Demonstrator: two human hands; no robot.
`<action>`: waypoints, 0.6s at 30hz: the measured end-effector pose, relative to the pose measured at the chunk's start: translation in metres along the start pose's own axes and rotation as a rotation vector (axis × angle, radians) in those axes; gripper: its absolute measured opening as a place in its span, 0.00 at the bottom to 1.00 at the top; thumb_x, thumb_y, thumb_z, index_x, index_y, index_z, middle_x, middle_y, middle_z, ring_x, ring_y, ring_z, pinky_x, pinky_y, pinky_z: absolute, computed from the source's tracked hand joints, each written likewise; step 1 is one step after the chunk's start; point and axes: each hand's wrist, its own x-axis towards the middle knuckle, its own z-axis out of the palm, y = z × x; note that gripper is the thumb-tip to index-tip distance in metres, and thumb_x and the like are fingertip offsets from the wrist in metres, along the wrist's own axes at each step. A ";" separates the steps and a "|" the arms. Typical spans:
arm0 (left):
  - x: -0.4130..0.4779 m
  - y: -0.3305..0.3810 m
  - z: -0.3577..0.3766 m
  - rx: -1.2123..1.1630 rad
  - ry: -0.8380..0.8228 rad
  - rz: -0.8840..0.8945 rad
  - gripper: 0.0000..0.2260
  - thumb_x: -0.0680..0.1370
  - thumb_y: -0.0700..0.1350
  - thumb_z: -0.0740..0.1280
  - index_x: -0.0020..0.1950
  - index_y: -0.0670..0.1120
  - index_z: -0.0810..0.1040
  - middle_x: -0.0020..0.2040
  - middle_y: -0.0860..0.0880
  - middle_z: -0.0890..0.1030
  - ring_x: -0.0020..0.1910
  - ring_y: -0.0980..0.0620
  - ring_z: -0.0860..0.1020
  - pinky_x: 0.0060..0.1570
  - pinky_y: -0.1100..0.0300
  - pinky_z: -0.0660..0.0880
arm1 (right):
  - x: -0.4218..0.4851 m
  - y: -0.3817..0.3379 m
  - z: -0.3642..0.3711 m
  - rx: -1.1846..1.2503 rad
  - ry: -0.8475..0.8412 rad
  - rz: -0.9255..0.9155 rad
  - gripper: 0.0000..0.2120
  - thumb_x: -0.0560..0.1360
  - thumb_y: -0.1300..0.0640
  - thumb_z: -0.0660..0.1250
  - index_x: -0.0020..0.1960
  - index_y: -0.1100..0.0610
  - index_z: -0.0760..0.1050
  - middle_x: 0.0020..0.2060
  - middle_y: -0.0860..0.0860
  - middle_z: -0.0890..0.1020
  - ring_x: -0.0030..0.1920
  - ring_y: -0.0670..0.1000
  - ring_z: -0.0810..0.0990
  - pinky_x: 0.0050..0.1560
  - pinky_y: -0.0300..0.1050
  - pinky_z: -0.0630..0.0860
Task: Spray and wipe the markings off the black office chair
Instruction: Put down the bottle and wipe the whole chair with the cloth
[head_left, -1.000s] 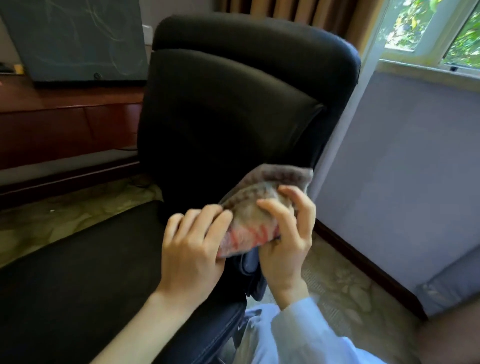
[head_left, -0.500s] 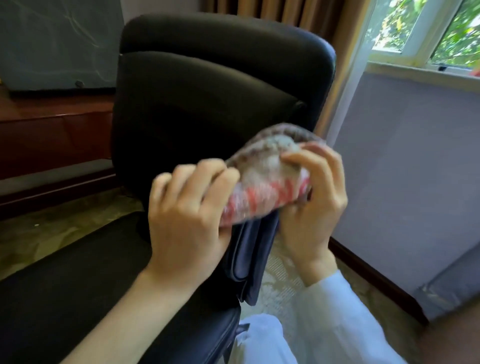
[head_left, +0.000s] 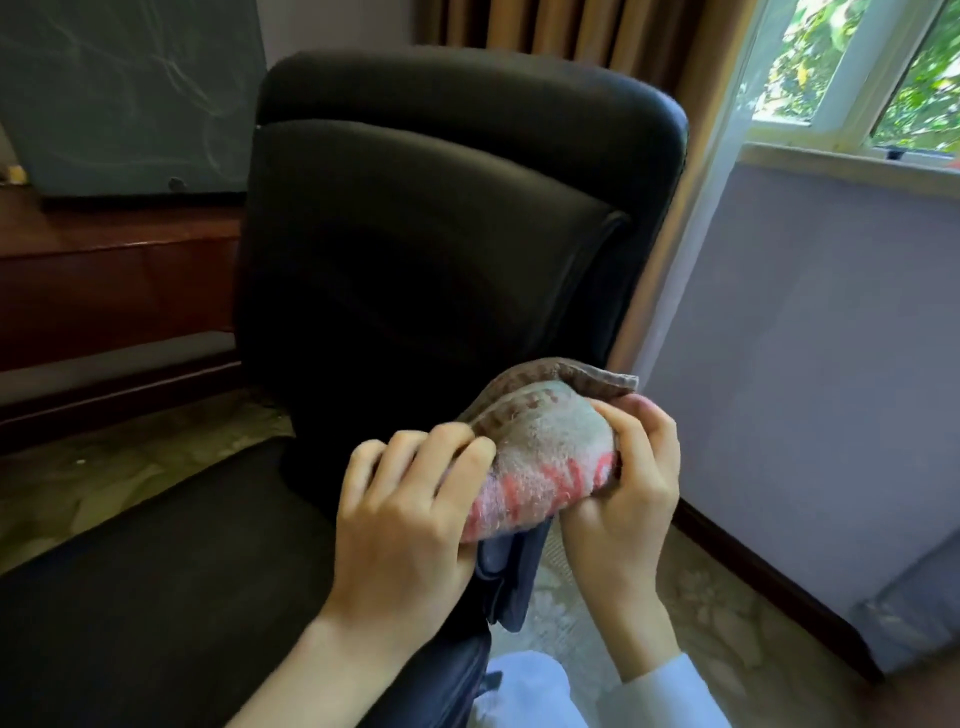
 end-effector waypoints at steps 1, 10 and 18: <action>0.006 0.001 -0.003 0.004 0.023 -0.003 0.17 0.68 0.41 0.66 0.56 0.45 0.79 0.54 0.48 0.79 0.50 0.43 0.77 0.49 0.50 0.69 | 0.007 -0.004 -0.001 0.022 -0.004 0.004 0.18 0.67 0.64 0.67 0.57 0.58 0.79 0.57 0.55 0.74 0.61 0.53 0.72 0.62 0.52 0.73; 0.095 -0.002 -0.040 0.110 0.195 0.024 0.17 0.70 0.41 0.68 0.58 0.46 0.78 0.56 0.47 0.78 0.54 0.42 0.75 0.51 0.50 0.67 | 0.085 -0.032 -0.007 0.180 0.008 -0.059 0.20 0.66 0.52 0.64 0.54 0.61 0.78 0.51 0.54 0.81 0.51 0.49 0.79 0.51 0.36 0.76; 0.042 -0.013 0.002 0.133 0.016 0.045 0.20 0.65 0.38 0.71 0.57 0.45 0.78 0.54 0.47 0.78 0.50 0.42 0.77 0.49 0.48 0.69 | 0.047 0.014 0.008 0.264 -0.165 0.040 0.21 0.63 0.65 0.65 0.53 0.51 0.78 0.51 0.46 0.82 0.59 0.45 0.78 0.59 0.40 0.75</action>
